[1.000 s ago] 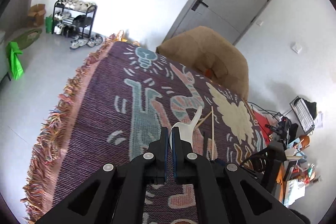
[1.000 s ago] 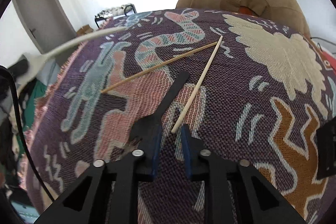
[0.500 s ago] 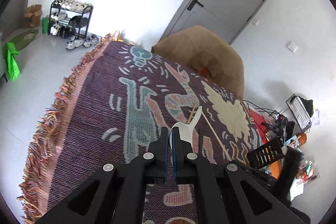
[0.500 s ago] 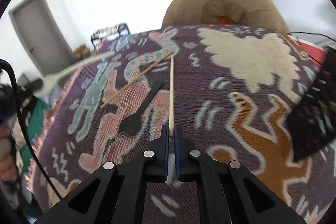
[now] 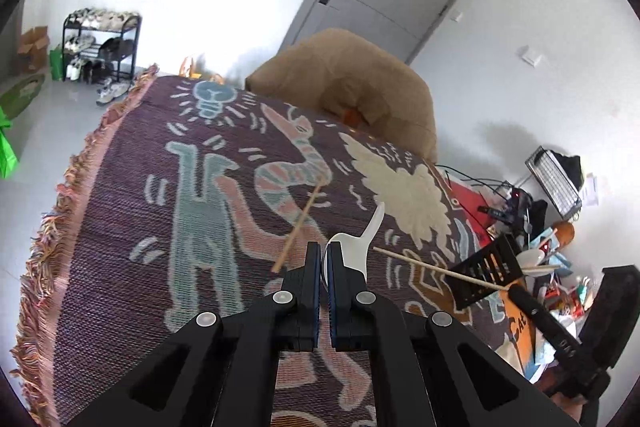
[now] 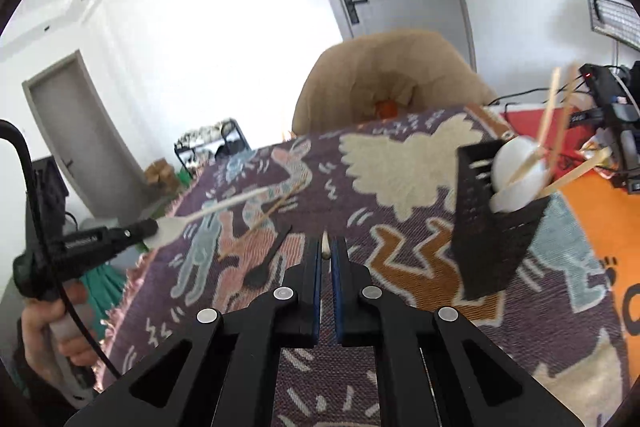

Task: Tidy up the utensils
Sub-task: 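Lift the chopstick with the right gripper while the left gripper holds the spoon, then lower the wooden chopstick into the black holder and open the right gripper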

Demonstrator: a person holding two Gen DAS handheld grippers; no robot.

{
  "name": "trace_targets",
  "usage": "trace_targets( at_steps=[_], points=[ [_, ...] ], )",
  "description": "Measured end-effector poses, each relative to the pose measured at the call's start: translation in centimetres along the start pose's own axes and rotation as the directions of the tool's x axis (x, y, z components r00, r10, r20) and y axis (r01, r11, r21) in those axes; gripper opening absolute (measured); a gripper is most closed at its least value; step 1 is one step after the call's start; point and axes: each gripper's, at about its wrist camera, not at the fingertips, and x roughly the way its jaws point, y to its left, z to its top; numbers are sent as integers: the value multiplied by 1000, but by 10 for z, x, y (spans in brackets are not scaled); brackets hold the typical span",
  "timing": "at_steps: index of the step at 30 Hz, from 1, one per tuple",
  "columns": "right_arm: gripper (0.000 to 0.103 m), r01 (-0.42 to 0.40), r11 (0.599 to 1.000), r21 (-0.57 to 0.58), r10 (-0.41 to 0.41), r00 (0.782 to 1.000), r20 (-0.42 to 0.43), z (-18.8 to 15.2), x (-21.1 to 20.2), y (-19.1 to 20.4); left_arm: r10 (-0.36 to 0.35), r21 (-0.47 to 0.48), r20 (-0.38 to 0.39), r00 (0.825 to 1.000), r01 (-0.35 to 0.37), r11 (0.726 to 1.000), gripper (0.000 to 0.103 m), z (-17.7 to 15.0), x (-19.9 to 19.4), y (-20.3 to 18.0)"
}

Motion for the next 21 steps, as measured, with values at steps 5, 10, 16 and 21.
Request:
trace_targets(
  at_steps=[5, 10, 16, 21],
  points=[
    [6, -6, 1000, 13, 6, 999, 45, 7, -24, -11, -14, 42, 5, 1000, 14, 999, 2, 0, -4, -24],
    [6, 1, 1000, -3, -1, 995, 99, 21, -49, -16, -32, 71, 11, 999, 31, 997, 2, 1, -6, -42],
    [6, 42, 999, -33, -36, 983, 181, 48, -82, -15, -54, 94, 14, 998, 53, 994, 2, 2, -7, -57],
    [6, 57, 998, -2, -54, 956, 290, 73, -116, -21, -54, 97, -1, 999, 54, 994, 2, 3, -2, -60]
  ],
)
